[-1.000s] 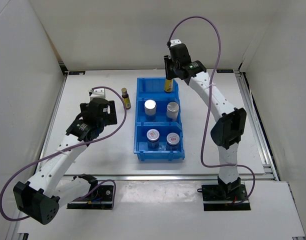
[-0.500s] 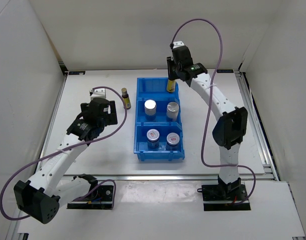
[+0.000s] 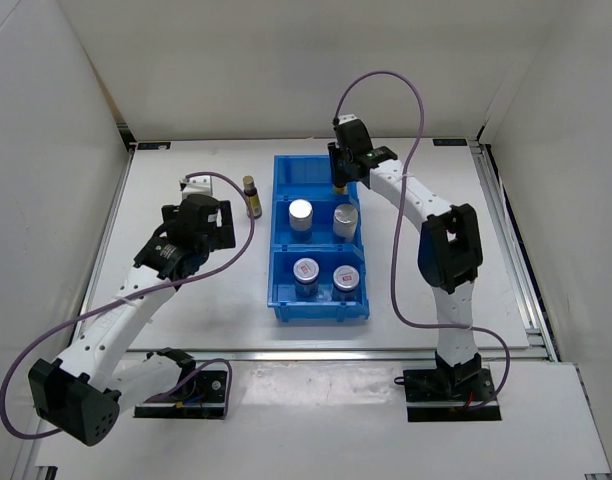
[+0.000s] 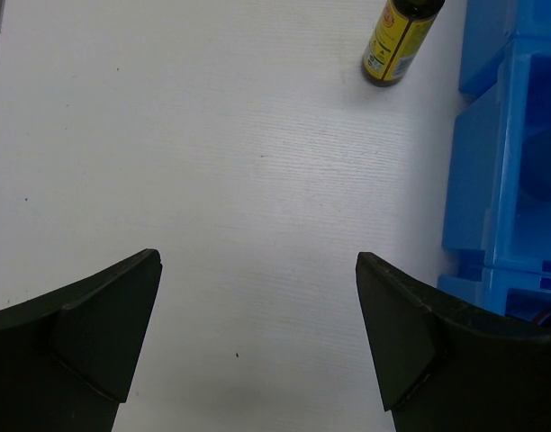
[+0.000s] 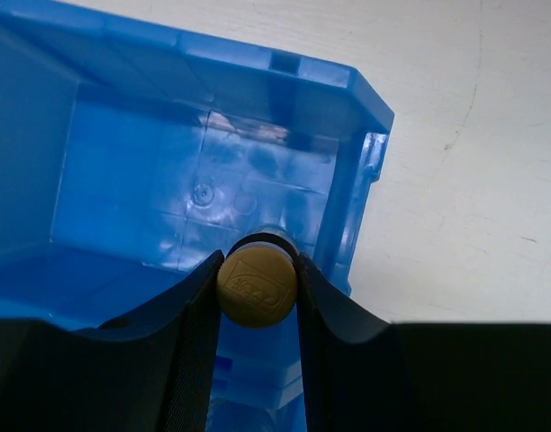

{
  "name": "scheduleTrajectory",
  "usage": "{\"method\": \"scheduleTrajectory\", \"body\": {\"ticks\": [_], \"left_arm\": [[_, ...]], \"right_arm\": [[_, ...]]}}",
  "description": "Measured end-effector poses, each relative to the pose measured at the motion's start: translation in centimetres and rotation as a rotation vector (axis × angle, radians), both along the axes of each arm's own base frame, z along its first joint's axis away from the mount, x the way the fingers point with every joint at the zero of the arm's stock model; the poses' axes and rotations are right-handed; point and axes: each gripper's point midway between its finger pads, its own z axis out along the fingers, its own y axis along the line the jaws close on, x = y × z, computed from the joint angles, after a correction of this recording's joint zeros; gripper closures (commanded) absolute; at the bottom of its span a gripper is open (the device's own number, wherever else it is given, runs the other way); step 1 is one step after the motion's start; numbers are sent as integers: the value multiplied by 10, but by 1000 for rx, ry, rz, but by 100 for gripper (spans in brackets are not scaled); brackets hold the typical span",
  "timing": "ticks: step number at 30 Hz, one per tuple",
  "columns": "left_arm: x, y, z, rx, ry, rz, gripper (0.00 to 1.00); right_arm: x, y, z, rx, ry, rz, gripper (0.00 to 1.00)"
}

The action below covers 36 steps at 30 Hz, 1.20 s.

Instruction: Organize the condiment bottles

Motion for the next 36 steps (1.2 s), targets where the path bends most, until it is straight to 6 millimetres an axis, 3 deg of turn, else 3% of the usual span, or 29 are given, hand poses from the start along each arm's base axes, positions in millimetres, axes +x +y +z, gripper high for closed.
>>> {"method": "scheduleTrajectory", "body": {"ticks": [4,7,9,11,14,17,22,24,25,27,29,30,31,33,34,36], "left_arm": [[0,0,0,0,1,0,0],[0,0,-1,2,5,-1,0],[0,0,-2,2,6,0,0],[1,0,-2,3,8,0,0],[2,-1,-6,9,20,0,0],[3,-2,-12,19,41,0,0],[5,-2,-19,30,63,1,0],[5,-3,-19,22,65,1,0],[4,-5,-19,13,67,-4,0],[5,-11,-19,-14,82,-23,0],[13,-21,-9,-46,80,-43,0],[20,-26,-2,-64,71,-51,0],[28,-33,6,-79,62,-59,0],[47,-45,23,-108,38,-76,0],[57,-51,31,-121,27,-85,0],[78,-62,43,-138,9,-97,0]], "right_arm": [[4,0,-3,26,-23,-35,62],[3,-1,-3,40,-27,-60,42],[1,-4,-7,38,-15,-78,16],[-1,-9,-8,25,-9,-98,0],[-6,-17,3,15,-25,-121,0],[-17,-29,37,27,-80,-142,0],[-53,-55,148,138,-267,-180,0],[-78,-68,180,202,-313,-209,0],[-93,-76,185,226,-318,-225,0],[-123,-91,172,278,-300,-263,0],[-152,-104,124,282,-211,-316,5],[-163,-109,99,278,-162,-343,29],[-176,-115,68,263,-99,-376,40],[-204,-125,6,209,41,-437,74],[-218,-131,-16,178,94,-460,93],[-233,-138,-34,152,139,-490,100]]}}
